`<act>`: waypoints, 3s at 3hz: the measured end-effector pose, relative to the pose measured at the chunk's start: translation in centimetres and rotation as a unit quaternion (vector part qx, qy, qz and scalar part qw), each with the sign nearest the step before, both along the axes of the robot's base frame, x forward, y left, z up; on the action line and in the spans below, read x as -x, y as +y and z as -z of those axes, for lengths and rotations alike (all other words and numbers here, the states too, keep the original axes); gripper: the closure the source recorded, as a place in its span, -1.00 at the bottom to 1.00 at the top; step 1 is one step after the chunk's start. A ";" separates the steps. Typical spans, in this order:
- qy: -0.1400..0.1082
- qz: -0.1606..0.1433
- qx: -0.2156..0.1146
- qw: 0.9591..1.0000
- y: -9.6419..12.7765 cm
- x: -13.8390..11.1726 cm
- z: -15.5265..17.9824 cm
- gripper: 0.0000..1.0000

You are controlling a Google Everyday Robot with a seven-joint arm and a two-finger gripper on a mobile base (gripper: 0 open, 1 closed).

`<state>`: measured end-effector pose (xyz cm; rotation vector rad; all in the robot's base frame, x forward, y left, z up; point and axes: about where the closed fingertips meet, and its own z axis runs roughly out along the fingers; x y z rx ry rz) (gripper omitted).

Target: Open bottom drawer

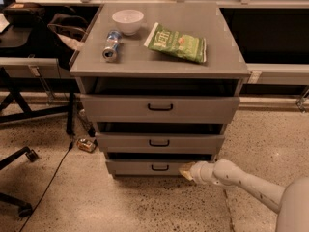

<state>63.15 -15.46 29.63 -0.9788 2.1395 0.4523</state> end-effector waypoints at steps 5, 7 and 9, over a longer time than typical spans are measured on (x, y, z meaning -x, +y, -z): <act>-0.126 0.167 -0.044 0.977 -1.8 -6.2 2.7 1.00; -0.140 0.184 -0.043 0.972 -1.7 -7.9 3.0 1.00; -0.145 0.185 -0.040 0.971 -0.5 -10.7 3.9 1.00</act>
Offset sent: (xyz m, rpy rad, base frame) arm 0.0328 -0.0408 -0.0151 0.0828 -0.3135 -0.4031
